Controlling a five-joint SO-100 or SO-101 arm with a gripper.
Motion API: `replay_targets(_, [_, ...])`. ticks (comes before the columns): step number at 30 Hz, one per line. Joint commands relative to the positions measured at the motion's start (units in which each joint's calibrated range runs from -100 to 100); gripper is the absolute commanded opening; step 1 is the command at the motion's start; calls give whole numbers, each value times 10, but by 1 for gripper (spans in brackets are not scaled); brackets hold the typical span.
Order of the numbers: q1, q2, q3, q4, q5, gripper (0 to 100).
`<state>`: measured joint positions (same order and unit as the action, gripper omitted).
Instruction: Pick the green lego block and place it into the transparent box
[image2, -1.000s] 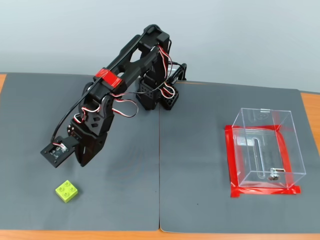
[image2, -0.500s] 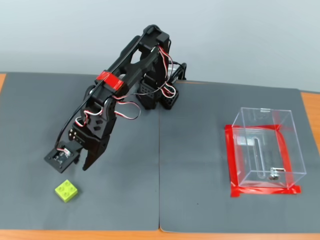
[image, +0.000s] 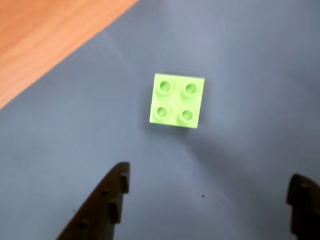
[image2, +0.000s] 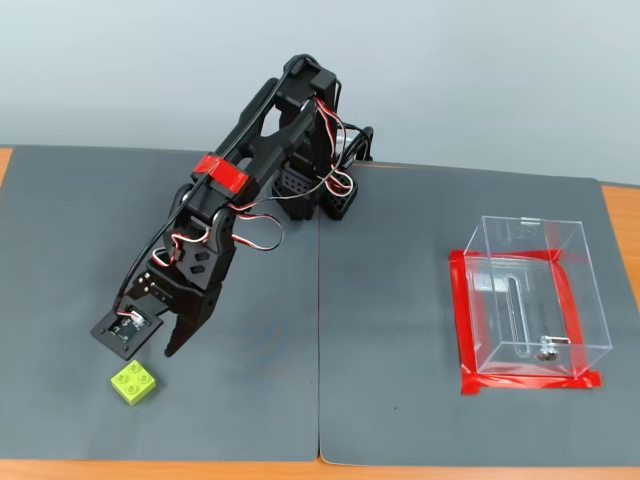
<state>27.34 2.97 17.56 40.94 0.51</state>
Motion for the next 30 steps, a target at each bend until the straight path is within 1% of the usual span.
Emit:
replay_targets(1, [1,11,-33,-18,-1,35])
replay_targets(8, [5,39,-33,-49,0,35])
replay_targets(12, [2,71,-86,-47,-1,35])
replay_targets(13, [6,109,-131,-46,-1,35])
replay_targets(21, [7,160,-181,-46,-1,35])
replay_targets(30, [6,206,-190,-45,0,35])
